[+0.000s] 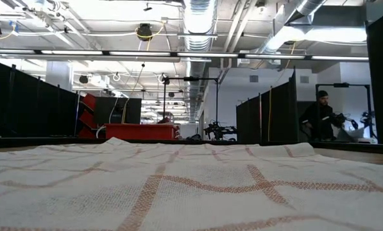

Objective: Roll towel
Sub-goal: Roll the white squared towel

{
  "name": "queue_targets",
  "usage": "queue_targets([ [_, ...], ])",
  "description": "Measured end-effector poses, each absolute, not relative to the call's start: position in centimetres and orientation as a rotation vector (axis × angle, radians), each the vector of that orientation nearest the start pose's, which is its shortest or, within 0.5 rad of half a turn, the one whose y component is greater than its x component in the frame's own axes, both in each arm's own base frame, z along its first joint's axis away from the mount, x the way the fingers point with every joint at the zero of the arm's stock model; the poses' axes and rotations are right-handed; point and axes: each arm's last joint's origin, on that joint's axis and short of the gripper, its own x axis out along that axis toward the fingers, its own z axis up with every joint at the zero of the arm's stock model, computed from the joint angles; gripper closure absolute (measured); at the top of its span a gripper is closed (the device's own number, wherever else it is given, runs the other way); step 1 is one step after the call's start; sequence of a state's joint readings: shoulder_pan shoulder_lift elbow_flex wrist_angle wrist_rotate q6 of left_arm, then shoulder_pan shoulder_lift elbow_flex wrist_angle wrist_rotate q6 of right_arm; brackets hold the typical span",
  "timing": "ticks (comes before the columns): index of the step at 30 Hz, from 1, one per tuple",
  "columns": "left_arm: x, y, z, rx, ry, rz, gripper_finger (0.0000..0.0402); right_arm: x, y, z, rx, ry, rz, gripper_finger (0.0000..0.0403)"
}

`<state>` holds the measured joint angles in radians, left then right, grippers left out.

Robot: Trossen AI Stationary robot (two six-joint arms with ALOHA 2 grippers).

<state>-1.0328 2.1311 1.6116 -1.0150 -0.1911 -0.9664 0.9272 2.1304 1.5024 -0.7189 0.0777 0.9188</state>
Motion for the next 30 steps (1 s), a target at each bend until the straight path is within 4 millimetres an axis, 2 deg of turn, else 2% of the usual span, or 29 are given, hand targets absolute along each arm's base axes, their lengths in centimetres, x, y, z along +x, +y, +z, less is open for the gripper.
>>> queue_targets([
  [6, 21.3, -34.4, 15.0, 0.076, 1.388, -0.002, 0.0254, 25.1, 33.0, 13.8, 0.100, 1.373, 0.099, 0.0310],
  [17, 21.3, -34.4, 14.8, 0.064, 1.382, -0.010, 0.0256, 25.1, 33.1, 13.8, 0.098, 1.373, 0.101, 0.0310],
  [26, 21.3, -34.4, 14.5, 0.035, 1.383, -0.011, 0.0299, 25.1, 33.0, 13.7, 0.098, 1.373, 0.101, 0.0310],
  [30, 21.6, -34.2, 14.5, 0.014, 1.390, 0.002, 0.0330, 25.1, 33.0, 13.7, 0.096, 1.376, 0.099, 0.0321],
])
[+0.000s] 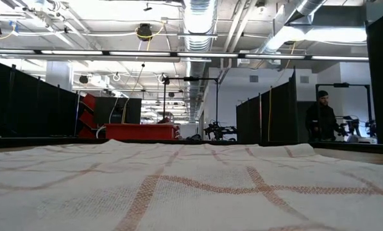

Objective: Roll towel
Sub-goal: Roll the white squared towel

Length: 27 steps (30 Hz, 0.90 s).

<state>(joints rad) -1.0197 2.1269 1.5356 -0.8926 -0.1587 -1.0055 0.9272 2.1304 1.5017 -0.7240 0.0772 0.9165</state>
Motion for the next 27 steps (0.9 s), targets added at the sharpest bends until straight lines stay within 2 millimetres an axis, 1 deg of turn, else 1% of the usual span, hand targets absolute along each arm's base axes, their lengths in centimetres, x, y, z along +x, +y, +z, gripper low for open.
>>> queue_targets([
  [2, 21.8, -34.1, 14.5, 0.009, 1.391, 0.008, 0.0354, 25.0, 33.0, 13.7, 0.094, 1.377, 0.096, 0.0338],
  [4, 21.9, -34.0, 14.5, 0.007, 1.393, 0.014, 0.0382, 25.0, 33.0, 13.7, 0.093, 1.379, 0.095, 0.0363],
  [6, 22.0, -33.9, 14.5, 0.004, 1.392, 0.020, 0.0396, 25.0, 33.0, 13.7, 0.095, 1.379, 0.093, 0.0390],
  [7, 22.1, -33.9, 14.5, 0.004, 1.392, 0.021, 0.0397, 25.0, 33.0, 13.7, 0.095, 1.379, 0.093, 0.0395],
  [12, 22.1, -33.8, 14.5, -0.003, 1.391, 0.027, 0.0401, 25.1, 33.0, 13.7, 0.117, 1.377, 0.080, 0.0401],
  [16, 22.3, -33.9, 15.0, -0.003, 1.392, 0.034, 0.0401, 25.2, 33.1, 14.3, 0.127, 1.372, 0.088, 0.0402],
  [18, 22.6, -34.1, 15.5, -0.007, 1.383, 0.031, 0.0401, 25.2, 33.2, 15.0, 0.143, 1.362, 0.104, 0.0402],
  [21, 23.0, -34.3, 16.5, -0.018, 1.374, 0.029, 0.0401, 25.2, 33.2, 16.6, 0.172, 1.332, 0.130, 0.0402],
  [25, 23.5, -34.0, 17.6, -0.008, 1.389, 0.047, 0.0401, 25.1, 33.0, 17.4, 0.184, 1.321, 0.139, 0.0403],
  [27, 23.9, -33.8, 18.3, 0.000, 1.394, 0.053, 0.0401, 25.2, 32.8, 18.3, 0.202, 1.305, 0.148, 0.0403],
])
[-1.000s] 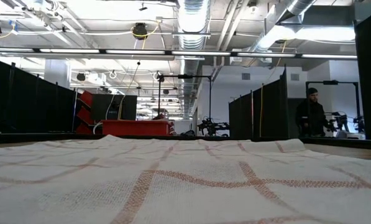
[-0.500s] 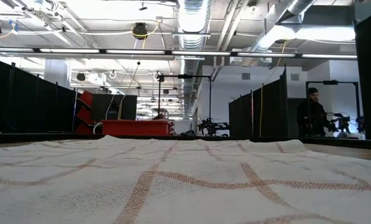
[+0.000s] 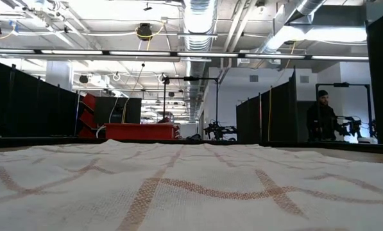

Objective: Roll towel
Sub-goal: Roll the white squared towel

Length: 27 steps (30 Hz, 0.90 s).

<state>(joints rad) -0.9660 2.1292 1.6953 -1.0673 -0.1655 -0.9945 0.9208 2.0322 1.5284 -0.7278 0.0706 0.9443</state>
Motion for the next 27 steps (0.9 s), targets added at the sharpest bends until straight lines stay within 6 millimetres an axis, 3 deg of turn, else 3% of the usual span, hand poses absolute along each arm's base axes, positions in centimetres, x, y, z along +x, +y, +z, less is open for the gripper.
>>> queue_targets([
  [10, 27.4, -31.6, 22.1, -0.041, 1.340, 0.010, 0.0401, 26.1, 30.5, 22.2, 0.233, 1.237, 0.173, 0.0403],
  [22, 31.6, -23.7, 28.0, -0.079, 1.226, -0.006, 0.0402, 28.3, 26.2, 24.7, 0.164, 1.188, 0.171, 0.0403],
  [27, 32.1, -20.1, 29.3, -0.047, 1.240, 0.011, 0.0402, 28.8, 23.5, 25.7, 0.123, 1.217, 0.106, 0.0403],
])
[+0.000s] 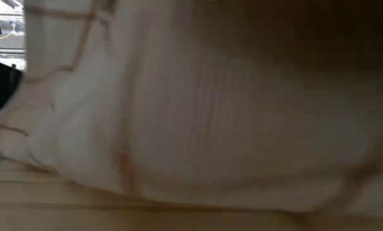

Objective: Roll towel
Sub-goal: Roll the white squared towel

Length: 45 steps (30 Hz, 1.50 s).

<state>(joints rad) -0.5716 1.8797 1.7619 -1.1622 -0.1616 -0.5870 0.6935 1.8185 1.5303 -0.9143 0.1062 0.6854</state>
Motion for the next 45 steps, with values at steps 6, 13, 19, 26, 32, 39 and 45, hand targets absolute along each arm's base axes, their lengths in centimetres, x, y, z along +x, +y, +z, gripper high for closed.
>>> queue_targets([
  [6, 29.9, -15.1, 29.4, -0.049, 1.257, 0.061, 0.0402, 28.0, 18.9, 27.3, 0.118, 1.204, 0.012, 0.0403],
  [13, 26.6, -7.2, 29.2, -0.159, 1.166, 0.118, 0.0402, 28.0, 10.9, 27.8, 0.196, 1.126, -0.102, 0.0403],
  [19, 24.3, -0.5, 29.4, -0.204, 1.148, 0.184, 0.0402, 29.2, 3.1, 28.3, 0.232, 1.112, -0.196, 0.0403],
  [26, 22.3, 5.9, 29.4, -0.289, 1.184, 0.255, 0.0402, 29.1, -5.0, 28.3, 0.269, 1.101, -0.287, 0.0403],
  [32, 20.9, 10.0, 29.2, -0.341, 1.179, 0.312, 0.0402, 27.5, -10.8, 28.3, 0.291, 1.086, -0.320, 0.0403],
  [39, 20.0, 14.3, 28.5, -0.400, 1.134, 0.407, 0.0402, 25.9, -16.9, 27.3, 0.326, 1.049, -0.356, 0.0403],
  [45, 20.6, 18.1, 26.2, -0.485, 1.093, 0.413, 0.0402, 25.3, -20.5, 24.6, 0.396, 1.071, -0.327, 0.0403],
])
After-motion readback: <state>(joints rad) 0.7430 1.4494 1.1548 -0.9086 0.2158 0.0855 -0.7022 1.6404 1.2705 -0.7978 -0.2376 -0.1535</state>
